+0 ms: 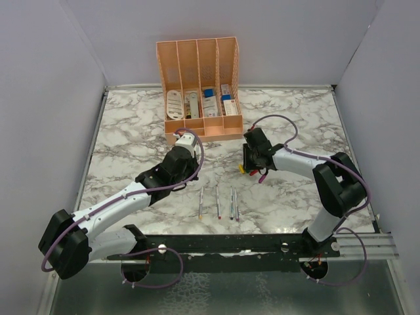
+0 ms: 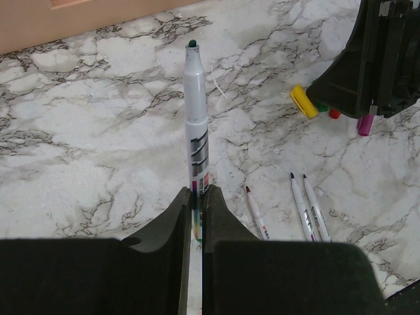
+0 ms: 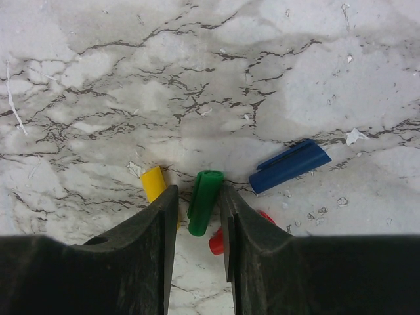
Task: Insert the pens into the pen caps
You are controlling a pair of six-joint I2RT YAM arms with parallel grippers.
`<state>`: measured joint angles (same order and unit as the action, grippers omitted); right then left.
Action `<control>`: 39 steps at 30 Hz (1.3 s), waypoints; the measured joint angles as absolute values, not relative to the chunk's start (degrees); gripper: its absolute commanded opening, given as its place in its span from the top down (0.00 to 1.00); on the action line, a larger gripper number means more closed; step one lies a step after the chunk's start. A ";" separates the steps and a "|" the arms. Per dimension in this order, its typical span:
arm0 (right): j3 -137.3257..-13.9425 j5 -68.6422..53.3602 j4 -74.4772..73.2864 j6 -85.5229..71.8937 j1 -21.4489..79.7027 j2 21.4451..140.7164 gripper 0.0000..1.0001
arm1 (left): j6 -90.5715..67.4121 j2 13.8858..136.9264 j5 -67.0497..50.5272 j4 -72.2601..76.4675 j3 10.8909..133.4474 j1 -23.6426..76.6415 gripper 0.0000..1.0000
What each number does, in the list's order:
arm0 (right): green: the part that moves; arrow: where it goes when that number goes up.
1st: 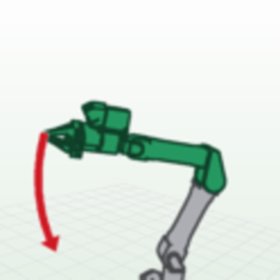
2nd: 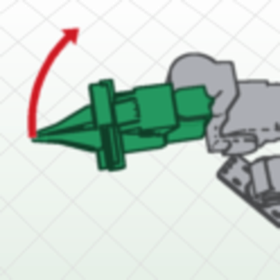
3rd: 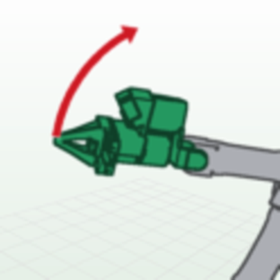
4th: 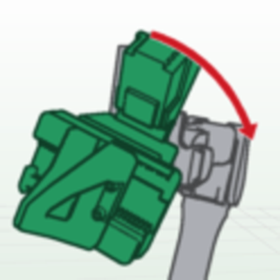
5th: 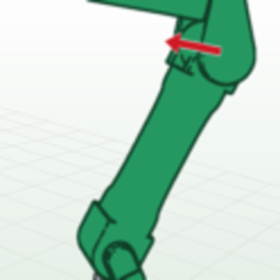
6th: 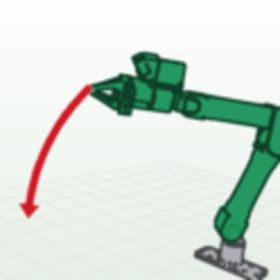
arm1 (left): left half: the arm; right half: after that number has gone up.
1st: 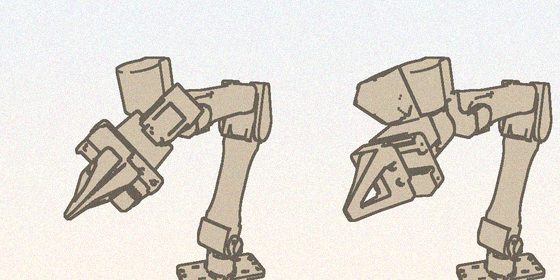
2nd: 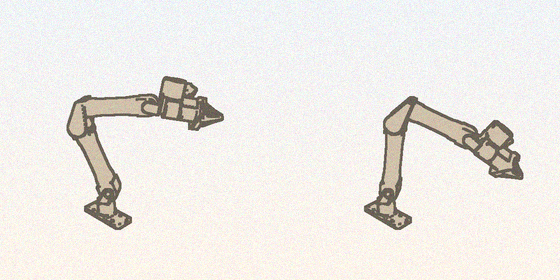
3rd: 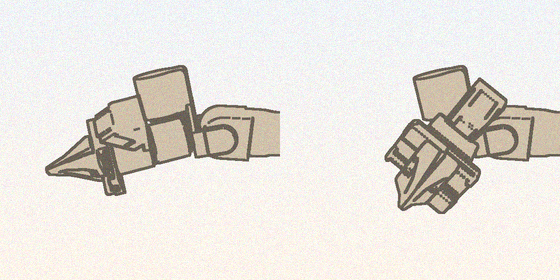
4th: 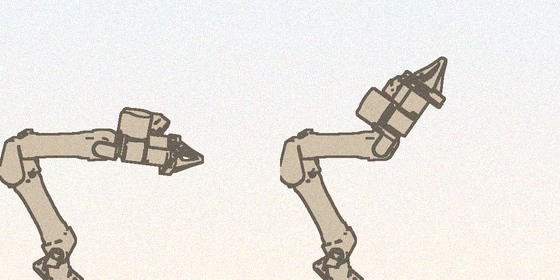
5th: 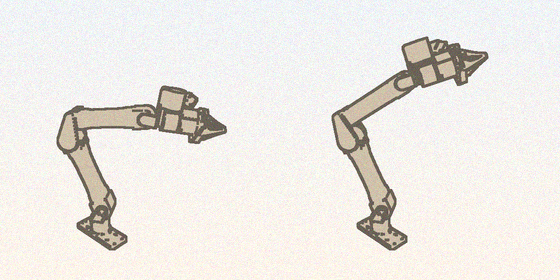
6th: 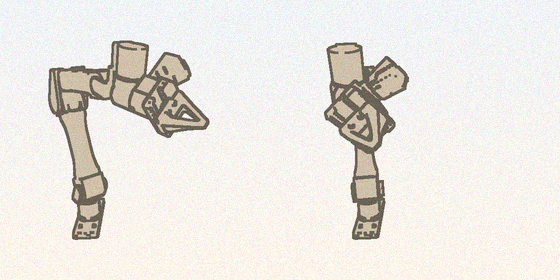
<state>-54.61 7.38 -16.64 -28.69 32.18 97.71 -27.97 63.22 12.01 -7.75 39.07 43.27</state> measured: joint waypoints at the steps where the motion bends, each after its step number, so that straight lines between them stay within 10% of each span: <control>1: -54.63 7.92 -16.80 -28.71 32.47 97.73 0.68 | -27.97 63.22 12.01 -7.75 39.07 43.27 1.00; 39: -56.69 11.70 -19.25 -28.16 34.50 99.13 0.99 | -28.82 64.34 11.11 -6.00 38.39 43.27 1.00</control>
